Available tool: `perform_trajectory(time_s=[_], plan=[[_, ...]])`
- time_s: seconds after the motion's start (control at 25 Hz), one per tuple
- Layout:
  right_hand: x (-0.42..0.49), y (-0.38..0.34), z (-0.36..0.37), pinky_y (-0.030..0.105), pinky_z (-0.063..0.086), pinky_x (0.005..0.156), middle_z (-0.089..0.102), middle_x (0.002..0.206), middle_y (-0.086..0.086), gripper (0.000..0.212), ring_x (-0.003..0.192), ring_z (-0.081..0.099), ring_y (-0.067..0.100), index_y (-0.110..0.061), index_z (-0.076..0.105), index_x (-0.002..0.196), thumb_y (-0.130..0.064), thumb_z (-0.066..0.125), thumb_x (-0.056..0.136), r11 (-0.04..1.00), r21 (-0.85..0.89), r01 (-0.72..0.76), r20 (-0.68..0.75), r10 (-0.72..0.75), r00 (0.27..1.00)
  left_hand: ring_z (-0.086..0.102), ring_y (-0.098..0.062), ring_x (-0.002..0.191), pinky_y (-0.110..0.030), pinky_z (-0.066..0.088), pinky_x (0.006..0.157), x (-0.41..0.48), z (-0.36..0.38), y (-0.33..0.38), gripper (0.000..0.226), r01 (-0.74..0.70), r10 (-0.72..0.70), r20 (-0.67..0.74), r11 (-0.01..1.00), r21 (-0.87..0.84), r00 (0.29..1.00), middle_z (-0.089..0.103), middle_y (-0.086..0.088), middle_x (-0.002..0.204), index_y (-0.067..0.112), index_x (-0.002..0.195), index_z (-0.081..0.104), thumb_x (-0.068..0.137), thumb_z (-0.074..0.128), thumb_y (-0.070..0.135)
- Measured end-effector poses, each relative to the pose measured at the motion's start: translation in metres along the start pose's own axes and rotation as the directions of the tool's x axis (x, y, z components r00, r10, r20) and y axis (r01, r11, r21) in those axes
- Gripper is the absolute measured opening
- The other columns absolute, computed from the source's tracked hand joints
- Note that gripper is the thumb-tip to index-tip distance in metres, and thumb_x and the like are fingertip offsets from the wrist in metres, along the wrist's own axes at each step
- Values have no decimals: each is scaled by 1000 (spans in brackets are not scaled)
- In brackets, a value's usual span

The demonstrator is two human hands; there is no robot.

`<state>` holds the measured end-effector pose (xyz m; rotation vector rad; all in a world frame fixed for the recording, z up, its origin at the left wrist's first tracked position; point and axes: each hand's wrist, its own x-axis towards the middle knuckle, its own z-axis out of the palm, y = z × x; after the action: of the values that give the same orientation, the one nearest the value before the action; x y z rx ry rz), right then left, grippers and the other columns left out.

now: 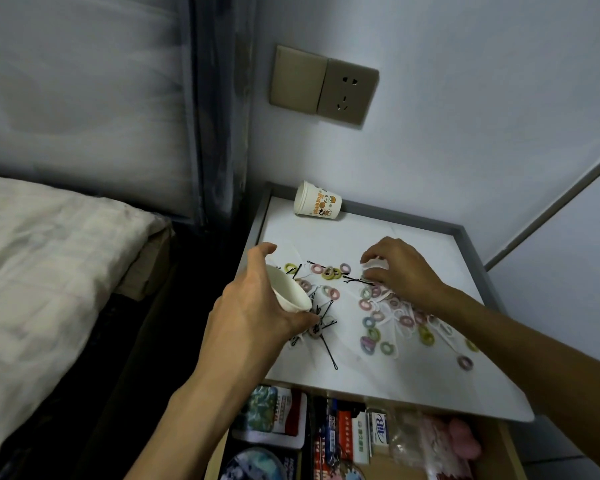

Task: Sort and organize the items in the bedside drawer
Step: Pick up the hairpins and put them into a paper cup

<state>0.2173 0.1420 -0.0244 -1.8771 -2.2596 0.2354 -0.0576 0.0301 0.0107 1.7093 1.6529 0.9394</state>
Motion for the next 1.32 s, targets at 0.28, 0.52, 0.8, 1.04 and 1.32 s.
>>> perform_trajectory(time_s=[0.28, 0.52, 0.8, 1.04, 1.32], plan=[[10, -21, 14, 26, 42, 73, 69, 96, 0, 7, 89, 58, 16, -16, 76, 90, -20, 73, 85, 986, -110, 124, 100, -113, 989, 59, -20, 105, -37, 52, 85, 1, 2, -1, 96, -5, 5, -3, 1000, -4, 1000, 61, 3, 119, 34, 138, 31, 61, 88, 44], [8, -19, 23, 31, 39, 71, 63, 86, 3, 13, 84, 55, 21, -12, 64, 83, -13, 58, 95, 945, -243, 220, 133, -192, 972, 59, -19, 105, -34, 51, 84, 2, 1, 0, 96, -3, 3, 0, 1000, -15, 1000, 60, 5, 118, 34, 138, 30, 62, 87, 45], [12, -27, 14, 22, 51, 72, 70, 84, -5, 14, 76, 66, 13, -16, 67, 104, -10, 62, 93, 930, 357, -92, -114, 140, 984, 59, -20, 106, -36, 51, 87, 1, -1, 0, 97, 16, -16, 2, 1000, -15, 1000, 59, 6, 114, 36, 138, 30, 60, 87, 47], [31, -45, 13, 14, 45, 70, 72, 83, 0, 13, 78, 64, 8, -13, 76, 97, -10, 74, 84, 943, 322, -90, -68, 117, 991, 59, -20, 105, -32, 49, 83, 2, -4, 0, 97, 13, -13, 8, 1000, -14, 1000, 54, 9, 107, 35, 139, 30, 61, 87, 47], [35, -40, 6, 9, 46, 57, 74, 80, 2, 5, 64, 68, 5, -10, 68, 93, -13, 68, 90, 726, 623, -292, 30, 351, 936, 57, -19, 107, -29, 47, 83, 3, -4, 1, 97, 11, -11, 6, 1000, -18, 1000, 57, 5, 118, 34, 140, 29, 62, 87, 47]])
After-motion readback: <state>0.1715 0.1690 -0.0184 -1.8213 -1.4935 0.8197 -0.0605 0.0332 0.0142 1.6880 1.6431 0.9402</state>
